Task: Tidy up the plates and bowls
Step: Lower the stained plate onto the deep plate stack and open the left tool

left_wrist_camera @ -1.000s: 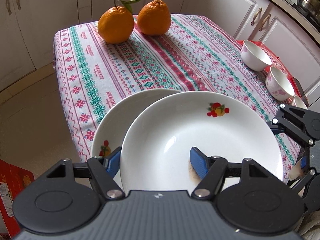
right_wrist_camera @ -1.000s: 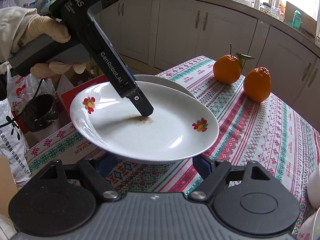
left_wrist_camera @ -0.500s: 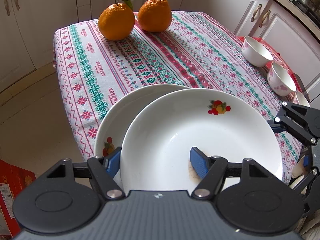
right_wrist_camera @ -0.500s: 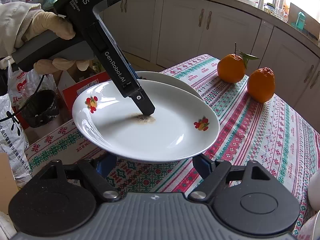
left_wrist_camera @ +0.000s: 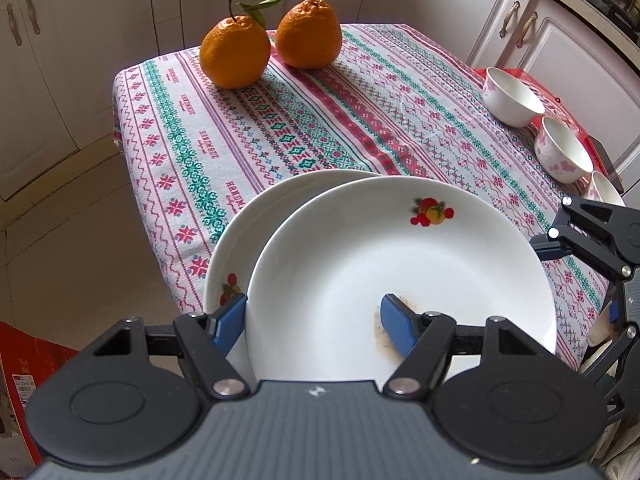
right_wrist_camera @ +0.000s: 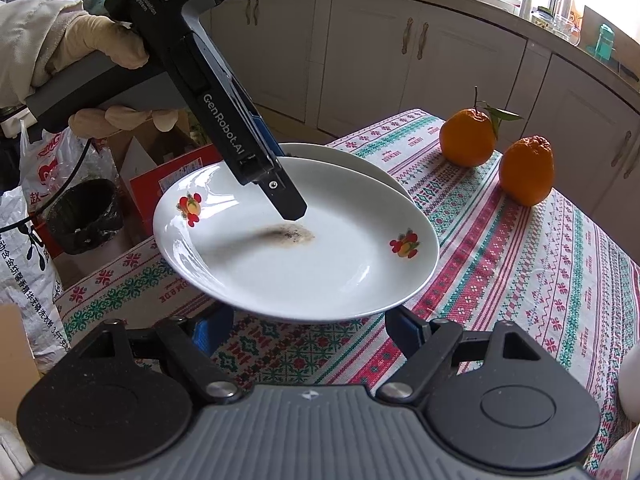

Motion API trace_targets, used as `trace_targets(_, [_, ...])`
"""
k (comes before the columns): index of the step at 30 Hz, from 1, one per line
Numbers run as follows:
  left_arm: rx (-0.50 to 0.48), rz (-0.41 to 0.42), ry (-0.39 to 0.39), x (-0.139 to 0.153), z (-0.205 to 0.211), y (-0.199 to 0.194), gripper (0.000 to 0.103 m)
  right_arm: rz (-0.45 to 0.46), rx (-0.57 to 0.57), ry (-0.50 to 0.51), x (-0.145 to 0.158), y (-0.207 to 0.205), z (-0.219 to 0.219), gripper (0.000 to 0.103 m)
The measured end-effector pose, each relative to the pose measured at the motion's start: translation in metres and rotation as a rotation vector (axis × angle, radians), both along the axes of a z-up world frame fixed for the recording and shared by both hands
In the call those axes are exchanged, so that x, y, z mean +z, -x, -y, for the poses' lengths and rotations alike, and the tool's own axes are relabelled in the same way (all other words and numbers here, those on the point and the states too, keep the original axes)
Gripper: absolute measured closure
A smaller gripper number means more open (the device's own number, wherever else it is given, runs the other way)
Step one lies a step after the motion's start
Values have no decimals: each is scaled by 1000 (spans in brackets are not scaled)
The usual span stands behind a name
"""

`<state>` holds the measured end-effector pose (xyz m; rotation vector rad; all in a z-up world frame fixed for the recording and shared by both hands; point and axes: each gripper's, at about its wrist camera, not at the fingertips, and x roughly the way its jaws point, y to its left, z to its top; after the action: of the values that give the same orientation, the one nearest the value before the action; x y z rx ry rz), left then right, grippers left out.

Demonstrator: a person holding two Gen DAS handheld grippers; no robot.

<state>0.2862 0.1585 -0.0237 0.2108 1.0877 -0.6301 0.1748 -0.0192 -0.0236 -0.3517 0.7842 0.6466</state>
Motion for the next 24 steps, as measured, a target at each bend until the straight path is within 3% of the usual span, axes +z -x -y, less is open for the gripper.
trace_targets(17, [30, 32, -3, 8, -7, 0, 30, -28, 8, -9, -2, -6, -3, 16])
trace_targets(24, [57, 62, -5, 11, -9, 2, 24, -29, 4, -24, 0, -4, -2, 16])
